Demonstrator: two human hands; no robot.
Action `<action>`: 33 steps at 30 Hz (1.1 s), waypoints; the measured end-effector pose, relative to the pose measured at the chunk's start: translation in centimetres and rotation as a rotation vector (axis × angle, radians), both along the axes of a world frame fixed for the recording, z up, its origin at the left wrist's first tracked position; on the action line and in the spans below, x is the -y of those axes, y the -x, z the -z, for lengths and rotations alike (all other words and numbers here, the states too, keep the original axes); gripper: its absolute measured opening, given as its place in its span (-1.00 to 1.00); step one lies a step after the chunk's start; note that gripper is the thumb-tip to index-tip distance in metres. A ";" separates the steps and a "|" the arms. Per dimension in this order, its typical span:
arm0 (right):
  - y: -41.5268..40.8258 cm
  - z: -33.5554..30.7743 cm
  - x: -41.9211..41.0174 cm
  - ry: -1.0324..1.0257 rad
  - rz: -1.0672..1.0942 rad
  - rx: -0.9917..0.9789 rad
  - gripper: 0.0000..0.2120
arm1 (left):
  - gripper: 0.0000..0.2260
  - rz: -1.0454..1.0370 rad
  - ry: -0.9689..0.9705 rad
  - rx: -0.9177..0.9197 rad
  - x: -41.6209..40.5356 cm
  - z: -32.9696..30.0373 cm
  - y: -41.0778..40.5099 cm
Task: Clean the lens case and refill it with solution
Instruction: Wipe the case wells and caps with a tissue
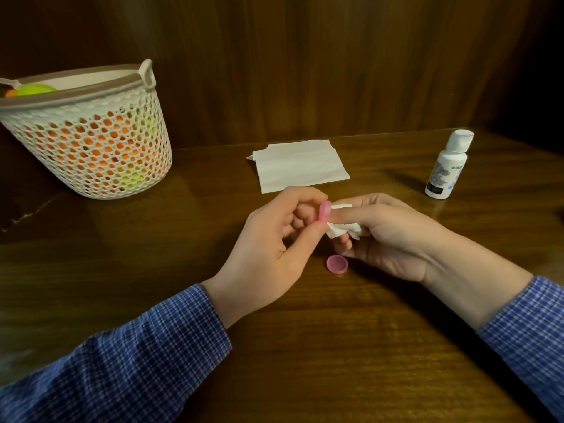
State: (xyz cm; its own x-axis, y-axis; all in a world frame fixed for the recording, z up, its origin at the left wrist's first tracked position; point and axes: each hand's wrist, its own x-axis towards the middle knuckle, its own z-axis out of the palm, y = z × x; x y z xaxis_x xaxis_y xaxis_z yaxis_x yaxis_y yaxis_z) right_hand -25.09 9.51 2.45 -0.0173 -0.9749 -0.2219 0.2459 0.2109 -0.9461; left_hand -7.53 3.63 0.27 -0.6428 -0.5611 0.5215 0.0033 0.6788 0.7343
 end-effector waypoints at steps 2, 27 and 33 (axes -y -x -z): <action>0.3 -0.1 0.0 -0.006 -0.002 -0.011 -0.77 | -0.73 0.016 -0.007 0.000 0.1 -0.1 -0.1; -0.3 1.2 -1.0 0.879 0.325 -1.181 -0.91 | -0.81 -0.083 -0.147 0.206 -0.1 -0.7 -0.3; -0.7 0.8 -1.0 0.648 0.312 -1.004 -0.93 | -0.77 -0.076 -0.117 0.208 0.2 -0.6 -0.4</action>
State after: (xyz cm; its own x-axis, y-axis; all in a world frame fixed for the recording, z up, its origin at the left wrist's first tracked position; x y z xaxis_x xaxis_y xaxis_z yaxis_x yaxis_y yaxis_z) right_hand -24.39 10.52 1.61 -0.1528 -0.8235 0.5464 -0.6941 -0.3041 -0.6525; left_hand -7.17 3.45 0.85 -0.6833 -0.6607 0.3109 -0.2041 0.5816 0.7874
